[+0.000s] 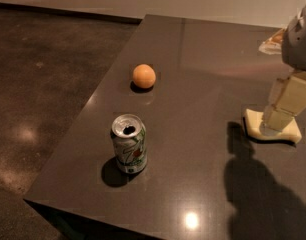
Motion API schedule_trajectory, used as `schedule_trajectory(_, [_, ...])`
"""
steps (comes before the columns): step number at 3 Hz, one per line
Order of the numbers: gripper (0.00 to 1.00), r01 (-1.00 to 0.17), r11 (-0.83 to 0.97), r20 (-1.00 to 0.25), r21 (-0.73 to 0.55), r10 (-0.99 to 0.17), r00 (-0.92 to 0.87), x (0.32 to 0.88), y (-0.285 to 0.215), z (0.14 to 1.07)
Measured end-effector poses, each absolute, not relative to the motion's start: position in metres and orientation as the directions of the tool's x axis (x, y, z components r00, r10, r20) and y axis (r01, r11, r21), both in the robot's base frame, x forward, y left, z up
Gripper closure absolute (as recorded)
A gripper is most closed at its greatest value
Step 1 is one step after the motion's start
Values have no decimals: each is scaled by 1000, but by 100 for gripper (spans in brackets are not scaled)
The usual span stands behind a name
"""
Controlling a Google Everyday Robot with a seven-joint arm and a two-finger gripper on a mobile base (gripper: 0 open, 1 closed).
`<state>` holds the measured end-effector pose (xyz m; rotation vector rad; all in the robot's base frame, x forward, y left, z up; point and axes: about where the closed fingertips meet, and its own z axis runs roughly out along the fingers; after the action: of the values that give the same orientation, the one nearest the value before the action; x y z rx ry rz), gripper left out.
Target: Knock 7up can over
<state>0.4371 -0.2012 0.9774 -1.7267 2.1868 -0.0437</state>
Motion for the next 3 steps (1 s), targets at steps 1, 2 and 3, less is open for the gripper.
schedule_trajectory(1, [0,-951,202,-402,-236,-911,-93,426,-147,976])
schedule_trajectory(2, [0,-960,155,-476,-233,-879,-26,421,-98,963])
schedule_trajectory(3, [0,-972,118,-514,-203,-858,3,420,-58,943])
